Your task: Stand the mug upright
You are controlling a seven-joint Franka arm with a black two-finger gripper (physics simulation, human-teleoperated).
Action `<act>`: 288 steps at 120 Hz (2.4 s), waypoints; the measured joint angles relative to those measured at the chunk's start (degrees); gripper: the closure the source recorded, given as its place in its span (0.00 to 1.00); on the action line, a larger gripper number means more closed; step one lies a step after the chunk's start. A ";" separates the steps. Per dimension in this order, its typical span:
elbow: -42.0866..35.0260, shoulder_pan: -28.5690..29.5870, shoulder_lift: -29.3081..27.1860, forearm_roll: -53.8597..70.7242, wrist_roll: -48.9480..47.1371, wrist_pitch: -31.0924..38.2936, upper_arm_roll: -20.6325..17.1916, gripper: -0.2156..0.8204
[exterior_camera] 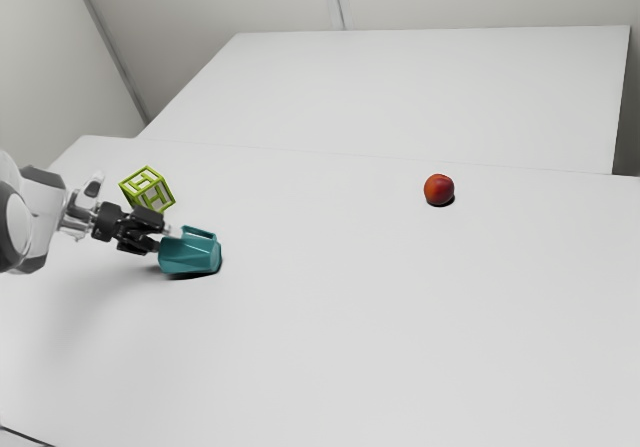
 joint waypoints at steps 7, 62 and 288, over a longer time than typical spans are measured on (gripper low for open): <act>-0.23 -0.13 0.09 -0.40 0.28 0.05 -0.07 0.49; -0.67 -0.42 0.51 -2.55 1.77 0.26 -0.94 0.79; -16.29 -24.78 -18.65 69.27 -22.78 45.51 -11.68 0.95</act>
